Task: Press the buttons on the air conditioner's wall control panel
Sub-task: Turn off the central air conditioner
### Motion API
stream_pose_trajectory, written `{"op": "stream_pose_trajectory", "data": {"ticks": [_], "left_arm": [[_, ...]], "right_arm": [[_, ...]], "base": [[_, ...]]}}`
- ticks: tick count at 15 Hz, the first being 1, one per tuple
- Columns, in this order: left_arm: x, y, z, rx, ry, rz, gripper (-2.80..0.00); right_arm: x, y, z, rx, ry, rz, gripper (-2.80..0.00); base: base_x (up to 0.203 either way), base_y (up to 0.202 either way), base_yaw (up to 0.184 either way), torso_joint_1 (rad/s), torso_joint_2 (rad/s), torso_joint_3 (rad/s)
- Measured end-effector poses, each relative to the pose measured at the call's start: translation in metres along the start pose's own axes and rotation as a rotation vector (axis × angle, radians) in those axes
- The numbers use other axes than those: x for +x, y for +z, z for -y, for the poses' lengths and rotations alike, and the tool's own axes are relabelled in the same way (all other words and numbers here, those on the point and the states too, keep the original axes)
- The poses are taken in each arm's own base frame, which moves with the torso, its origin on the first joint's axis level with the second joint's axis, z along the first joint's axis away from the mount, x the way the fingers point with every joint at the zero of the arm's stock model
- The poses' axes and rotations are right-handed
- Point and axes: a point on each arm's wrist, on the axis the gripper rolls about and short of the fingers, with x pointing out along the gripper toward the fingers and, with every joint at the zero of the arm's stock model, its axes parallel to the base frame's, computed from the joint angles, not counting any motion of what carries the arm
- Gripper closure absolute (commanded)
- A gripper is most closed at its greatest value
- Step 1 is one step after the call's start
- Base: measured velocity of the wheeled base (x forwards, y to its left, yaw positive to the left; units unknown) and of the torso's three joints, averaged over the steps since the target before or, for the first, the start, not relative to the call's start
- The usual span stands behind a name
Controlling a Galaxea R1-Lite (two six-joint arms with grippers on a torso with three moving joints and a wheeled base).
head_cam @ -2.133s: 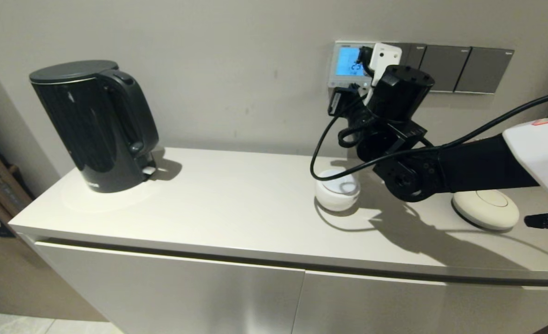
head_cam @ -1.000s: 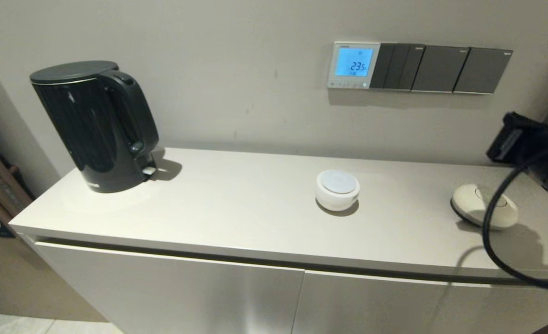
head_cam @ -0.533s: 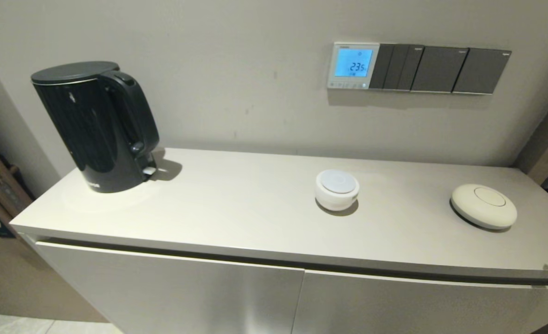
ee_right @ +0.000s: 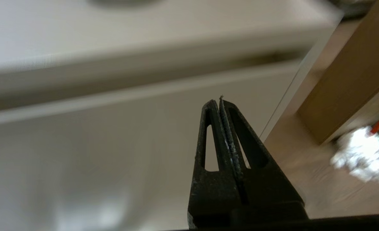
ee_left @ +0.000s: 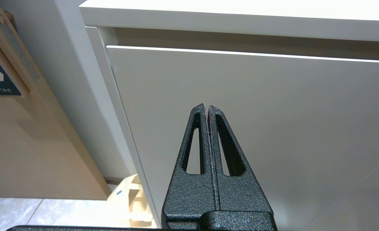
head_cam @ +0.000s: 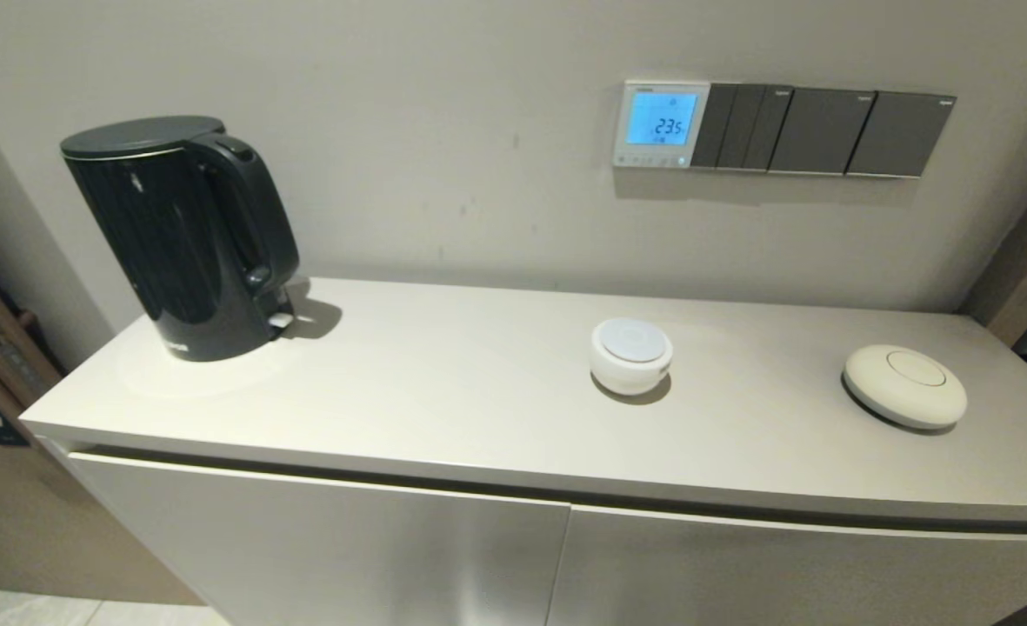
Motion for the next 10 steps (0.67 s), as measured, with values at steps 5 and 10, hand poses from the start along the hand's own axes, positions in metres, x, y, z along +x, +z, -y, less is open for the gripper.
{"op": "stream_pose_trajectory", "data": {"ticks": [5,10], "left_arm": [[0.0,0.0,0.0,0.0,0.0,0.0,0.0],[0.0,0.0,0.0,0.0,0.0,0.0,0.0]], "right_arm": [[-0.016,-0.018,0.002,0.052,0.091,-0.041,0.0],[-0.033,-0.024,0.004,0.045,0.245,0.056,0.0]], "base": [[0.0,0.0,0.0,0.0,0.0,0.0],[0.0,0.0,0.0,0.0,0.0,0.0]]}}
